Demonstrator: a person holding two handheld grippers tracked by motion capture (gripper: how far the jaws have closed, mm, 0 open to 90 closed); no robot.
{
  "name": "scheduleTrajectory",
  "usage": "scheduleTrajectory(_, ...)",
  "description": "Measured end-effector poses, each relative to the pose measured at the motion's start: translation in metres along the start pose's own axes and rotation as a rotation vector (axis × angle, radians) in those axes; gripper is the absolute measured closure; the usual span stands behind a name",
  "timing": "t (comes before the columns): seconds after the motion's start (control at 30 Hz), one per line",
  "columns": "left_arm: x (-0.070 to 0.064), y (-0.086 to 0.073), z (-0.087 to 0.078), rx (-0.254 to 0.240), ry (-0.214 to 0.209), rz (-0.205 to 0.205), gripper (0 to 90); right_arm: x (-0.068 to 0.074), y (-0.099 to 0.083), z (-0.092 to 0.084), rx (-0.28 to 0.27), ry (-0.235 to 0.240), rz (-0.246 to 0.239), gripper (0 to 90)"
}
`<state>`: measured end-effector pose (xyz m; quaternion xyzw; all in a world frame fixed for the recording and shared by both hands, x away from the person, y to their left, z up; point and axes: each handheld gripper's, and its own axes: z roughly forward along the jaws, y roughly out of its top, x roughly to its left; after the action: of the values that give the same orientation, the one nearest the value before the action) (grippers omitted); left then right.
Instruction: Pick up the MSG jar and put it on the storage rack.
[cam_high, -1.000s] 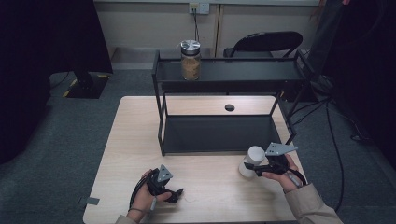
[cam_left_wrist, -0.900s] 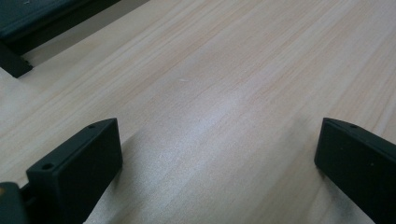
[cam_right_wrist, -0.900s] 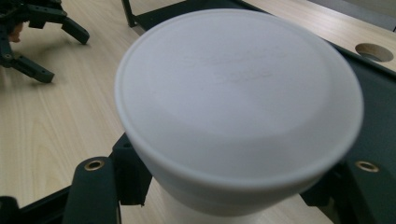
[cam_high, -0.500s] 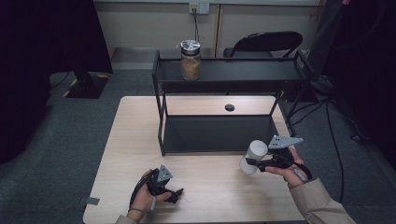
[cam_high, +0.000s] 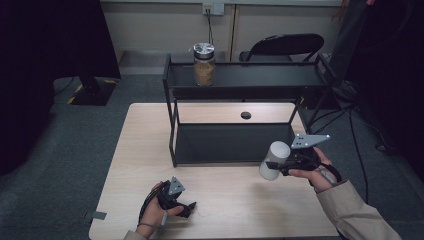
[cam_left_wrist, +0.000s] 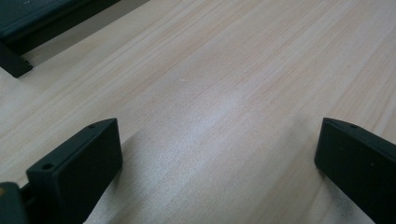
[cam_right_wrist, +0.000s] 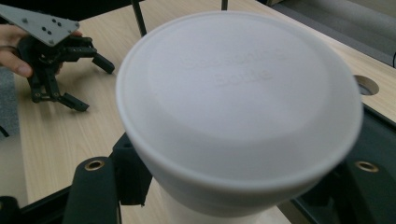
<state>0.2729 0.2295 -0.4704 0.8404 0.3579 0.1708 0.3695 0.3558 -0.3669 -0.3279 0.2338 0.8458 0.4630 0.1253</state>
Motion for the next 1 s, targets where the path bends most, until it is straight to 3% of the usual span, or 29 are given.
scheduleTrajectory(0.67,0.0,0.0,0.0,0.0,0.0,0.0,0.0,-0.002,0.047,-0.017,0.03,-0.017,-0.044,34.7)
scheduleTrajectory(1.0,0.0,0.0,0.0,0.0,0.0,0.0,0.0,-0.005,0.063,-0.03,0.027,-0.026,-0.034,34.8)
